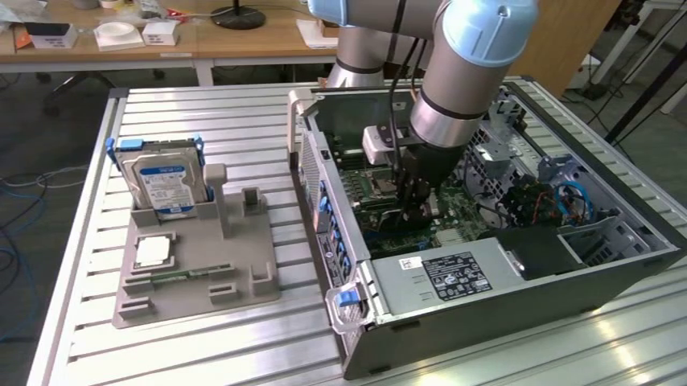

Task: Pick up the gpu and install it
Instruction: 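Insert the gpu into the slot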

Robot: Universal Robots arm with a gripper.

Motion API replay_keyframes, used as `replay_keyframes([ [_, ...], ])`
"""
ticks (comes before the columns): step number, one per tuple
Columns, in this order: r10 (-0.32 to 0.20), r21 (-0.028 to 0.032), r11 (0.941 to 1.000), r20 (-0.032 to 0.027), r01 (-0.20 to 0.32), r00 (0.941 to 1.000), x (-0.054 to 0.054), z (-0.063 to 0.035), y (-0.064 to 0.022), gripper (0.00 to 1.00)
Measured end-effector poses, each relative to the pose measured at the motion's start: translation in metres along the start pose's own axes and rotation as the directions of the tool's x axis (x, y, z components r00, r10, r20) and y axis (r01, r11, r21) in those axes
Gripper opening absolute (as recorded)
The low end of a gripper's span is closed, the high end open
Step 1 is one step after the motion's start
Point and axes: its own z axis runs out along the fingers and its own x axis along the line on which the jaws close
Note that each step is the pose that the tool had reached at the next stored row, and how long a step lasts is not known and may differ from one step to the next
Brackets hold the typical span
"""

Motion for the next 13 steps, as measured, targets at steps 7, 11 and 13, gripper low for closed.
replay_keyframes([
  [7,0.0,-0.0003,1.0,0.0001,0.0,1.0,0.0,-0.0028,0.0003,0.39],
  [11,0.0,-0.0004,1.0,0.0,0.0,1.0,0.0,-0.0069,0.0004,0.56],
  [13,0.0,-0.0004,1.0,-0.0001,0.0,1.0,-0.001,-0.0104,0.0004,0.63],
])
